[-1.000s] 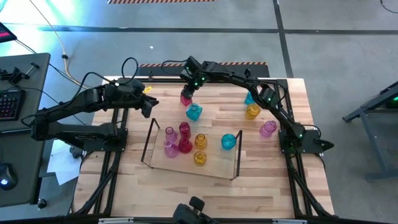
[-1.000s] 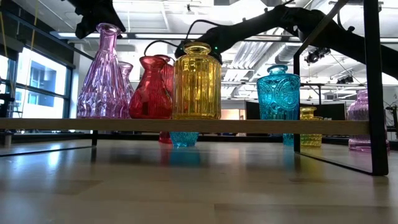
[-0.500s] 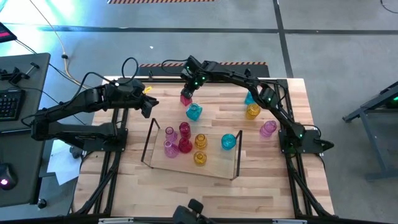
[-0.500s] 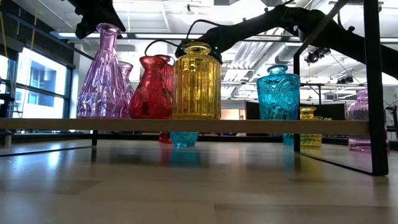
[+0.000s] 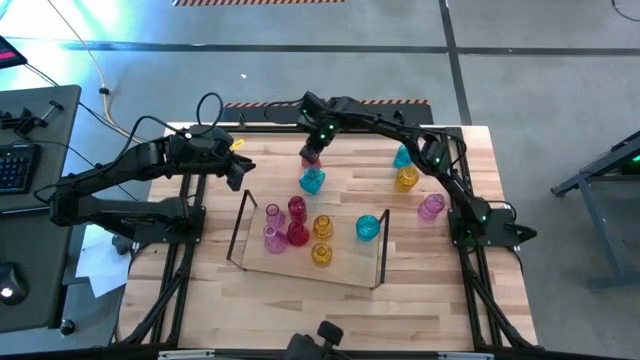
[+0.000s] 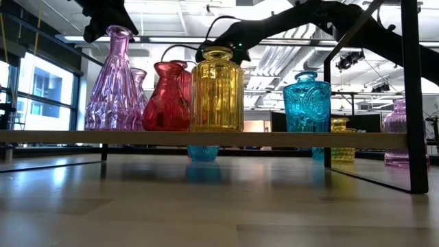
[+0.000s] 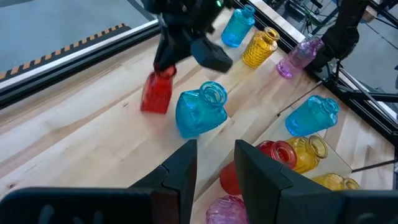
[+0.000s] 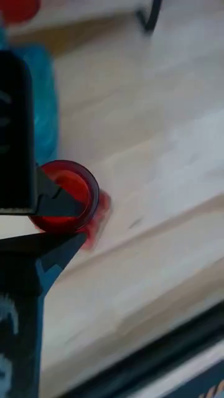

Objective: Sort vases onto shelf
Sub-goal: Put the red vase on the shelf aligned with the other red vase

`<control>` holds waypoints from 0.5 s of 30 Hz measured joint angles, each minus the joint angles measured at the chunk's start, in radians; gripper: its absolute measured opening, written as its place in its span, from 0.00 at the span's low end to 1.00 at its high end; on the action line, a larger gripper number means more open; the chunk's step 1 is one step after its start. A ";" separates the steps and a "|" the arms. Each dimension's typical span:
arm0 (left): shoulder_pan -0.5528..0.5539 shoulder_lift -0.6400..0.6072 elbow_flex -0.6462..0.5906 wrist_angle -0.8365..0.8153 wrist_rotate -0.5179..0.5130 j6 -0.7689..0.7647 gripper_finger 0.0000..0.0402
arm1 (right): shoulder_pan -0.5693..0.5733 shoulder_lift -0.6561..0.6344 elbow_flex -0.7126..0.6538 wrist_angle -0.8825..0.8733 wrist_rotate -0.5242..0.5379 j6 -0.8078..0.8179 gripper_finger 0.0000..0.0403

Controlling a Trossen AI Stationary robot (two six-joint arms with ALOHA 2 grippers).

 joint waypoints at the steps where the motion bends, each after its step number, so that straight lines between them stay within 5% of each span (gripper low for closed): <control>1: 0.000 0.000 0.000 0.000 0.004 0.000 0.25 | -0.001 -0.002 0.001 -0.025 0.016 -0.003 0.01; 15: 0.000 0.000 0.000 -0.003 0.034 0.017 0.25 | -0.012 -0.038 0.001 -0.289 0.070 -0.031 0.00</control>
